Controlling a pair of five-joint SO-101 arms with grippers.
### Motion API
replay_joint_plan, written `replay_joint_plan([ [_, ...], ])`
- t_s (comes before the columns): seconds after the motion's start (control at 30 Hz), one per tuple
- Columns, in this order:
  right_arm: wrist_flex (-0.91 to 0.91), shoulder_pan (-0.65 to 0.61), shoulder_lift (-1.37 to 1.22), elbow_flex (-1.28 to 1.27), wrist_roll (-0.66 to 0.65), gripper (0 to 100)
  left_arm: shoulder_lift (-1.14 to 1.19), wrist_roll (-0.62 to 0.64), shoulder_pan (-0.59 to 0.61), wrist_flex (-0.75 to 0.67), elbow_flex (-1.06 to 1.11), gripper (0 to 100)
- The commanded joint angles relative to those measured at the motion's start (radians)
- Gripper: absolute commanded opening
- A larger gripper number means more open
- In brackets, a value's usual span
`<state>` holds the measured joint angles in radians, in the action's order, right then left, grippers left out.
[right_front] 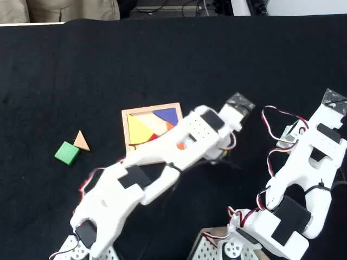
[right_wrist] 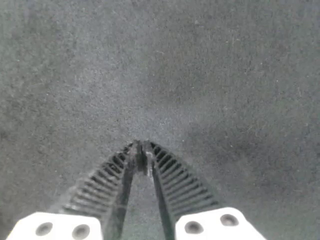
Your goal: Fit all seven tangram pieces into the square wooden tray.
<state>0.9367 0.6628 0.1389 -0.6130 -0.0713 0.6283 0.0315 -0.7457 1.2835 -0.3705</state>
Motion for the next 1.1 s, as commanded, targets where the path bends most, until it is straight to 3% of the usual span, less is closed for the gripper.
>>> replay_joint_plan([
  [0.0, 0.0, 0.017, 0.002, 0.073, -0.008, 1.1, -0.112, -0.166, 0.087, 0.06, -0.074, 3],
  [0.2, 0.0, 0.014, 0.002, 0.071, -0.008, 1.1, -0.261, -0.371, 0.217, 0.212, -0.14, 3],
  [0.33, 0.0, 0.014, -0.002, 0.071, -0.011, 1.1, -0.356, -0.608, 0.338, 0.336, -0.162, 3],
  [0.47, 0.0, 0.005, -0.005, 0.073, -0.011, 1.1, -0.368, -0.796, 0.476, 0.359, -0.137, 3],
  [0.67, -0.002, -0.032, -0.005, 0.07, -0.012, 1.1, -0.299, -0.875, 0.596, 0.23, -0.045, 3],
  [1.07, -0.041, -0.046, -0.007, 0.041, -0.012, 1.1, -0.143, -0.898, 0.538, 0.02, 0.093, 3],
])
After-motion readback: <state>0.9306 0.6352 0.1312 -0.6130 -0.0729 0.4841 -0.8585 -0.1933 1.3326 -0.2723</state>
